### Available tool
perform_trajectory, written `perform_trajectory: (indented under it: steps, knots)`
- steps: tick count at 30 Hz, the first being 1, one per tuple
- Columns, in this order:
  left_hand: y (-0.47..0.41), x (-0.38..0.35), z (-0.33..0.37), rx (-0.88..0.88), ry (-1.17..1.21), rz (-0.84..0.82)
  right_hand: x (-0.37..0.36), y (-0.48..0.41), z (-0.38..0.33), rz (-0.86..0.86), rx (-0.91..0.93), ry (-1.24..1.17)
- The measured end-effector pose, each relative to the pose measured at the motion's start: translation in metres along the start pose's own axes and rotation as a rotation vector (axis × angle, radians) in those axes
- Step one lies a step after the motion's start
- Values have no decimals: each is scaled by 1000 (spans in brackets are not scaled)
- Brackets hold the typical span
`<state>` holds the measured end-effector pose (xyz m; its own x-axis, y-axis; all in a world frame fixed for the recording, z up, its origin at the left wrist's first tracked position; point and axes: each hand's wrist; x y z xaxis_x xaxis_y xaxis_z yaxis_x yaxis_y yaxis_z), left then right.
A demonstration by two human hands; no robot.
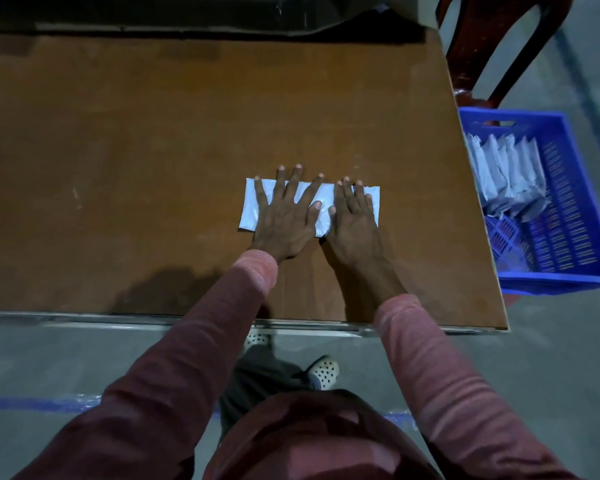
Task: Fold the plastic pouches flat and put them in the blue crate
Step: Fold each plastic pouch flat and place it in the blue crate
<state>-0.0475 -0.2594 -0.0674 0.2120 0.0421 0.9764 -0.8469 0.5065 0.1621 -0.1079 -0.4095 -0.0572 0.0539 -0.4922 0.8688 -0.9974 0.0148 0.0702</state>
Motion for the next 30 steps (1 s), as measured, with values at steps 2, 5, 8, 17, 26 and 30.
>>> perform_trajectory:
  steps: [2,5,8,17,26,30]
  knots:
    - [2,4,-2,-19,48,-9,0,1,0,-10,2,10]
    - [9,11,-17,-34,164,-40,0,-1,2,-17,2,25]
    - [15,9,-33,-25,163,-18,-2,-2,4,-6,-5,40]
    - [13,6,-34,12,86,-9,-1,0,-4,-14,-31,81]
    - [48,-10,-19,61,126,44,-12,41,-5,36,-114,217]
    - [45,4,-18,72,167,-83,-1,35,-10,-56,-152,174]
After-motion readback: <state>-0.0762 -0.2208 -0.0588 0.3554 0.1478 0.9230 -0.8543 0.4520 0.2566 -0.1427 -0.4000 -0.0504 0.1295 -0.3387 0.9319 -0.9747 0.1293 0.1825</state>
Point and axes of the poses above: each hand's wrist, its own y-axis away from the middle knuckle, its own x-axis out of the back of the hand, z = x × y, and after that the axes turned 11 degrees about -z, right-handed
